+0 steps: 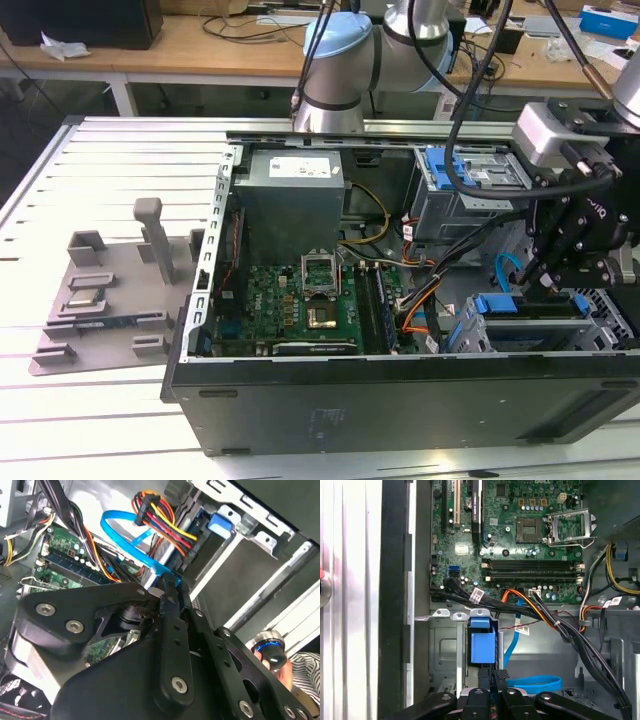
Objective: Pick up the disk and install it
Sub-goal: 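Insert the second disk wire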
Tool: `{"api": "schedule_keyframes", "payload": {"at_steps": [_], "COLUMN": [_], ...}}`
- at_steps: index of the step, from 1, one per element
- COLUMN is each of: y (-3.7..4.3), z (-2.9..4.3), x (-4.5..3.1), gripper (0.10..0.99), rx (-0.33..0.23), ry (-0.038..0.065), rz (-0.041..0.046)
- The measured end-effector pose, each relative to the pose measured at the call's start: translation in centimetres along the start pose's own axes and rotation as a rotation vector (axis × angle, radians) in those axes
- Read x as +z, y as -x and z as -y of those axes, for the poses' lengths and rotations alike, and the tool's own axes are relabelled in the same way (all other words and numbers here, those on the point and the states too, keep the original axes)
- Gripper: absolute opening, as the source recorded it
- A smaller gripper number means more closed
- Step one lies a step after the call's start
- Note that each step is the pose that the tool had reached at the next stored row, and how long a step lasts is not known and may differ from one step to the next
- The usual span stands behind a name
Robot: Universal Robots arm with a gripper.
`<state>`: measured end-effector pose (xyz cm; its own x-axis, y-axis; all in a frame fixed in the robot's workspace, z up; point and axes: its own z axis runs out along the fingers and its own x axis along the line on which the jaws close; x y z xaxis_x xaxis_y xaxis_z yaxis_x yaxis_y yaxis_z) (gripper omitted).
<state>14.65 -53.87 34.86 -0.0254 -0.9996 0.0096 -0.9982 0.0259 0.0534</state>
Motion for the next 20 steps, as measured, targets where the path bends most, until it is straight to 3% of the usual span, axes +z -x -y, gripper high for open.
{"api": "schedule_keyframes", "payload": {"at_steps": [10,14,20], "y": [0.22,0.20,0.02], "z": [0.47,0.45,0.47], "x": [0.33,-0.40,-0.06], "gripper": [0.157,0.157,0.157], "rx": [-0.007,-0.007,-0.007], "ry": [0.000,0.000,0.000], "rz": [-0.0003,-0.0002,-0.0001]}}
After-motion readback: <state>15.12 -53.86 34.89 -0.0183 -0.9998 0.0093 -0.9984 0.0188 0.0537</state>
